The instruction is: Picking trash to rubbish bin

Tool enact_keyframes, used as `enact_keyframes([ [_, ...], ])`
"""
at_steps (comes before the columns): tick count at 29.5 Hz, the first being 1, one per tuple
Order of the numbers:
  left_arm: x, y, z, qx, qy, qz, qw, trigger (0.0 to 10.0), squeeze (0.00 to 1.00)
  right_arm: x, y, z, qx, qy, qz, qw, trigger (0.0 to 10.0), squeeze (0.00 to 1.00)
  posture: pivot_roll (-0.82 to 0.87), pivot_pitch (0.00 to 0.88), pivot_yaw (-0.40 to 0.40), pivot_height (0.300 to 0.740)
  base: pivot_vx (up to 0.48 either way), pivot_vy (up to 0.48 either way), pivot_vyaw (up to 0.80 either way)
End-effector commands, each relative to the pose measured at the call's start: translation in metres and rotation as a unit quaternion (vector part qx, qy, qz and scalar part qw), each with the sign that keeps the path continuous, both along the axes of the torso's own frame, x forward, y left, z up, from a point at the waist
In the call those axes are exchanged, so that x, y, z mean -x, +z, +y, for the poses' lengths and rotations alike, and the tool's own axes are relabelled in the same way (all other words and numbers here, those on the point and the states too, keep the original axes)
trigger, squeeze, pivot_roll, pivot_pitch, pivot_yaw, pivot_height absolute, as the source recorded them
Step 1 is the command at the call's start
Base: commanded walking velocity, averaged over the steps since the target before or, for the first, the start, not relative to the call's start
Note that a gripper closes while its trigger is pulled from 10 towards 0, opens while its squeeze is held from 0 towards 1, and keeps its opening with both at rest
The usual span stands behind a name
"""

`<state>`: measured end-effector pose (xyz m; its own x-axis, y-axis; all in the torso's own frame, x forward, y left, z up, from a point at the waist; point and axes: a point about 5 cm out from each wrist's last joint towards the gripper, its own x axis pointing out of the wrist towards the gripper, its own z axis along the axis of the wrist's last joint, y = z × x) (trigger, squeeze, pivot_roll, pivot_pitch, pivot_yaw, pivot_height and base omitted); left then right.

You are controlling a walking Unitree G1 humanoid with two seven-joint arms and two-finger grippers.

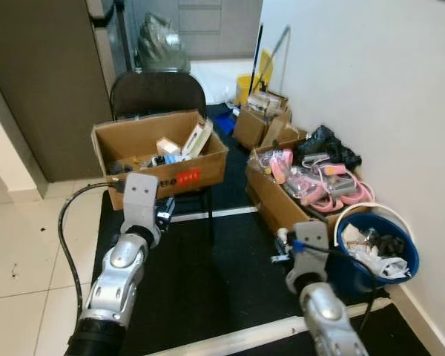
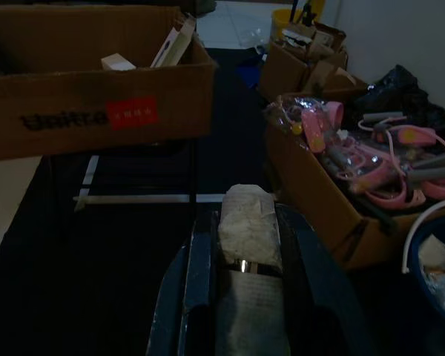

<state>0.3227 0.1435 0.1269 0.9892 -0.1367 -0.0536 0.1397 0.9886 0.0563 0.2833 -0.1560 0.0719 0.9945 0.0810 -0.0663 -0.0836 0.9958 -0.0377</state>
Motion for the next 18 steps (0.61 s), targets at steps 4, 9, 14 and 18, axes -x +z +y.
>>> enact_keyframes([
  [4, 0.0017, -0.0019, 0.0038, -0.005, 0.006, 0.006, 1.000, 10.0, 0.00, 0.0008, -0.0025, 0.0048, -0.008, 0.004, 0.005, 1.000, 10.0, 0.00, -0.07, 0.073, -0.015, 0.740, 0.382, 0.000, 0.00],
  [9, 0.0016, -0.0015, 0.0040, -0.004, 0.006, 0.006, 1.000, 10.0, 0.00, 0.0005, -0.0023, 0.0051, -0.008, 0.004, 0.005, 1.000, 10.0, 0.00, -0.07, 0.073, -0.013, 0.740, 0.382, 0.000, 0.00],
  [14, 0.0022, -0.0013, 0.0025, -0.004, 0.005, 0.006, 1.000, 10.0, 0.00, 0.0007, -0.0026, 0.0045, -0.006, 0.006, 0.007, 1.000, 10.0, 0.00, -0.07, 0.074, -0.014, 0.740, 0.384, 0.000, 0.00],
  [18, 0.0026, -0.0013, 0.0029, -0.004, 0.006, 0.006, 1.000, 10.0, 0.00, 0.0010, -0.0023, 0.0049, -0.012, 0.005, 0.005, 1.000, 10.0, 0.00, -0.07, 0.074, -0.016, 0.740, 0.382, 0.000, 0.00],
])
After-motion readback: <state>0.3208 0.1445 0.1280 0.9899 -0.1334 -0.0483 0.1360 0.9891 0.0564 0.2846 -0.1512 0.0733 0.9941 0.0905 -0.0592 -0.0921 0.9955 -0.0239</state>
